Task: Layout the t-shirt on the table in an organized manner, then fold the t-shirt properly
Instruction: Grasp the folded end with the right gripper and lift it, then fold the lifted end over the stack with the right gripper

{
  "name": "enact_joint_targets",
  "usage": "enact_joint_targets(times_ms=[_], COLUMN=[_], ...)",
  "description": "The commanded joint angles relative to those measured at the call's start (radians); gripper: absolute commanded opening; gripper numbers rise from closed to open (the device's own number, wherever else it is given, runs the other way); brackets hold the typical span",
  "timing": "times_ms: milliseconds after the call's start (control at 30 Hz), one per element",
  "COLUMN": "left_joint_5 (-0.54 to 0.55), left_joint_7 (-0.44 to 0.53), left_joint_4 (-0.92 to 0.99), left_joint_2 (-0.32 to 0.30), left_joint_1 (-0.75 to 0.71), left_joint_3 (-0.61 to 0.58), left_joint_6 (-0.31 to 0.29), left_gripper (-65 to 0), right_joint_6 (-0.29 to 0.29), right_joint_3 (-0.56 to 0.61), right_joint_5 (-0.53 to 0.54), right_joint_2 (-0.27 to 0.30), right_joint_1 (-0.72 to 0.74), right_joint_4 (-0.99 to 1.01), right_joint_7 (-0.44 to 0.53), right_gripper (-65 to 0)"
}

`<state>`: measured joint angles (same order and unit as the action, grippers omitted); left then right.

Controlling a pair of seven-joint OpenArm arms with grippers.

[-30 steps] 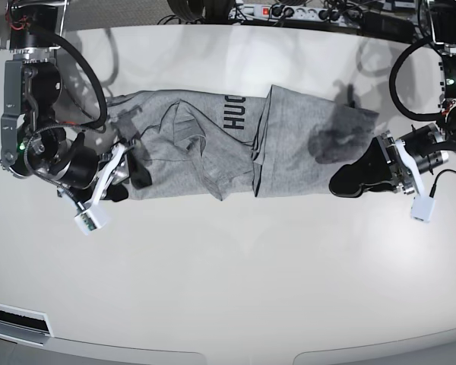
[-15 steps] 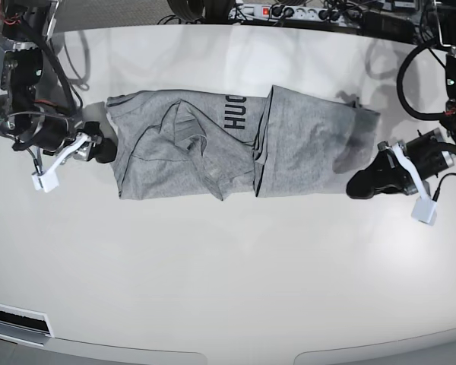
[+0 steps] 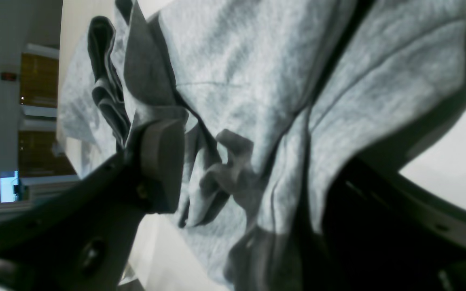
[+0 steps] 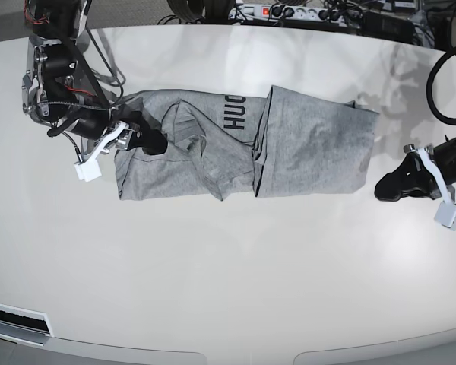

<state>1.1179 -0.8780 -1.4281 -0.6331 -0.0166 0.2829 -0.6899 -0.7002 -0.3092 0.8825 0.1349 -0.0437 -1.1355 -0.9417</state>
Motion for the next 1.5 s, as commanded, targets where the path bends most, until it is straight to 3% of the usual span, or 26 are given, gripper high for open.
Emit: enact_joint_targets(times_ms=[0,33,133,167,467,700,833,933,1133,1400,1467], left_joint_5=[0.023,0.023,0.023,0.021,-0.066,-0.069,-0.071,-0.07,-0.071,-0.061,-0.06], left_joint_7=[0.025,0.025,0.025,0.025,0.027,0.07,0.07,0.07,0.07,0.07,0.069], left_joint_4=[-0.016,-0.016,-0.016,-0.016,-0.016,-0.016,-0.016,-0.016,-0.016,-0.016,-0.016], left_joint_2=[-0.022,-0.021,-0.021,-0.021,-0.039,-0.053,-0.051,-0.047,-0.046,-0.046,-0.046], left_joint_1=[0.017,0.017,0.017,0.017,0.017,0.017,0.017,0.017,0.017,0.017,0.017], left_joint_3=[0.011,0.014,0.015,0.015,0.015,0.015,0.015,0.015,0.015,0.015,0.015], left_joint_6=[-0.008,-0.008,-0.008,-0.008,-0.008,-0.008,-0.008,-0.008,0.024,0.029,0.029], left_gripper=[-65.0,-65.0,-65.0,-65.0,-65.0,-65.0,-65.0,-65.0,-65.0,-65.0,-65.0], right_joint_6=[0.002,0.002,0.002,0.002,0.002,0.002,0.002,0.002,0.002,0.002,0.002], right_joint_3=[-0.003,-0.003,-0.008,-0.008,-0.074,-0.195,-0.166,-0.076,0.2,0.583,0.66], right_joint_5=[-0.027,-0.039,-0.048,-0.044,-0.053,-0.043,0.038,0.071,-0.017,-0.275,-0.325], right_joint_2=[0.01,0.013,0.023,0.031,0.101,0.091,0.028,-0.045,-0.151,-0.196,-0.196], right_joint_1=[0.011,0.014,0.038,0.048,0.057,-0.06,-0.132,-0.153,-0.146,-0.104,-0.069], right_joint_4=[-0.008,-0.008,-0.011,-0.018,-0.327,-0.719,-0.909,-0.948,-0.943,-0.874,-0.85], right_joint_7=[0.024,0.041,0.043,0.027,-0.201,-0.206,-0.203,-0.203,-0.162,0.013,0.022], right_gripper=[-26.6,-32.2,-58.9,-65.0,-65.0,-65.0,-65.0,-65.0,-65.0,-65.0,-48.0])
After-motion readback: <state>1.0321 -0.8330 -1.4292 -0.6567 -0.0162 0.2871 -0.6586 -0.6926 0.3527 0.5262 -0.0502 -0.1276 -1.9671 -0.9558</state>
